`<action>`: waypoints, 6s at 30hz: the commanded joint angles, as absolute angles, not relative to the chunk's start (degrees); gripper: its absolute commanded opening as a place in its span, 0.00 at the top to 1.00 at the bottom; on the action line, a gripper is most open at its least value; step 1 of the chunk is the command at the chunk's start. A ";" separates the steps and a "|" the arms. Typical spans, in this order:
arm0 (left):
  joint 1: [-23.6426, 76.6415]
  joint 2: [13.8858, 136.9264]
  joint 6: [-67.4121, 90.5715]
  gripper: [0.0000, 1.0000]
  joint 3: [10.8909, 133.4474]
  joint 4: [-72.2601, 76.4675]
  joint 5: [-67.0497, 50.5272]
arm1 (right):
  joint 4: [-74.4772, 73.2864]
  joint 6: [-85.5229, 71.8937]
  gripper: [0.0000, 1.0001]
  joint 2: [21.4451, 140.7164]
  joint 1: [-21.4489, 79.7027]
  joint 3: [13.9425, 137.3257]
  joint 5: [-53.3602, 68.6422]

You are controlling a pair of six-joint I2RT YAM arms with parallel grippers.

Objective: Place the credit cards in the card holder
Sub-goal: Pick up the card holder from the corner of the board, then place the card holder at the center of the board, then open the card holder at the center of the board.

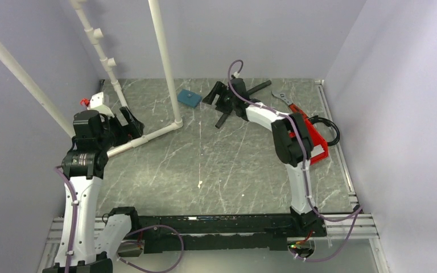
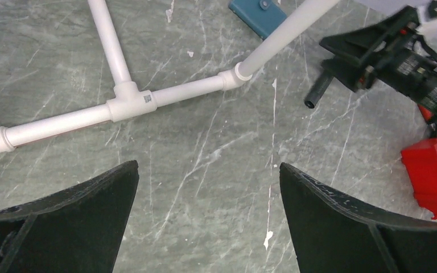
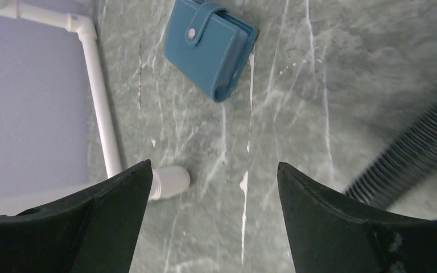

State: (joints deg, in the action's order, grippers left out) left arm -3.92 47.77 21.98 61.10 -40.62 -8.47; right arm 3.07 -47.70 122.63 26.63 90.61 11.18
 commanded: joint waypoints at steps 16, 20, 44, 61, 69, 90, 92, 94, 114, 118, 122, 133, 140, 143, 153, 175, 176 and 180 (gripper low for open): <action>3.05 44.48 19.92 0.01 57.89 -41.32 -9.86 | 10.67 -64.35 0.53 153.06 27.48 125.19 14.37; 3.34 44.38 19.17 0.01 58.52 -42.52 -8.78 | 9.52 -65.35 0.59 156.42 27.79 128.25 13.60; 3.56 53.63 51.88 0.01 34.89 -15.47 -36.52 | 22.22 -60.42 1.00 98.71 30.11 50.91 21.26; 16.78 53.51 72.36 0.03 24.43 -20.53 -19.09 | 25.74 -61.51 1.00 89.91 47.25 33.90 14.57; 16.83 57.85 82.89 0.10 18.23 -18.60 -25.01 | 6.22 -31.58 0.61 88.80 49.66 38.83 12.48; 17.14 77.40 76.14 0.58 16.48 0.46 -17.70 | -0.91 -19.34 0.73 88.43 56.06 47.72 5.57; 17.14 77.82 74.08 0.62 17.29 -2.37 -16.33 | -0.74 -9.84 0.55 87.15 58.14 48.33 0.59; 17.14 77.76 72.67 0.63 17.73 -4.92 -14.44 | 5.85 1.40 0.47 87.25 58.56 46.71 3.06; 17.14 74.63 70.50 0.78 16.49 -5.77 -13.51 | 26.11 9.51 0.55 105.99 59.33 50.89 0.85; 17.14 75.12 70.91 0.87 16.21 -6.52 -13.50 | 30.45 3.06 0.80 106.51 59.41 48.16 -9.34; 17.14 75.95 71.81 0.95 16.61 -8.93 -12.15 | 32.20 -8.40 1.00 103.66 56.94 46.04 -11.31; 17.14 78.31 71.01 0.99 17.08 -7.77 -13.76 | 5.11 -20.66 0.81 98.74 49.03 54.58 0.90; 17.14 75.72 70.22 0.95 17.73 -9.65 -12.89 | -13.29 -20.16 0.47 101.26 47.62 61.53 -6.35; 17.14 75.41 70.20 0.94 17.66 -9.66 -13.15 | -10.48 -20.49 0.44 94.42 47.82 58.36 -0.67; 17.14 77.17 70.01 0.94 18.03 -8.84 -13.25 | 8.11 -28.41 0.59 96.79 50.90 56.98 27.88; 17.14 78.30 70.27 0.87 17.58 -2.64 -16.02 | 26.66 -39.69 0.44 107.12 40.23 50.43 43.32; 17.14 78.96 70.08 0.87 17.94 -2.35 -16.33 | 26.94 -40.06 0.44 107.28 40.52 50.33 44.59; 17.14 80.81 70.15 0.86 18.54 -0.45 -17.40 | 29.50 -41.31 0.48 107.32 42.36 50.13 46.81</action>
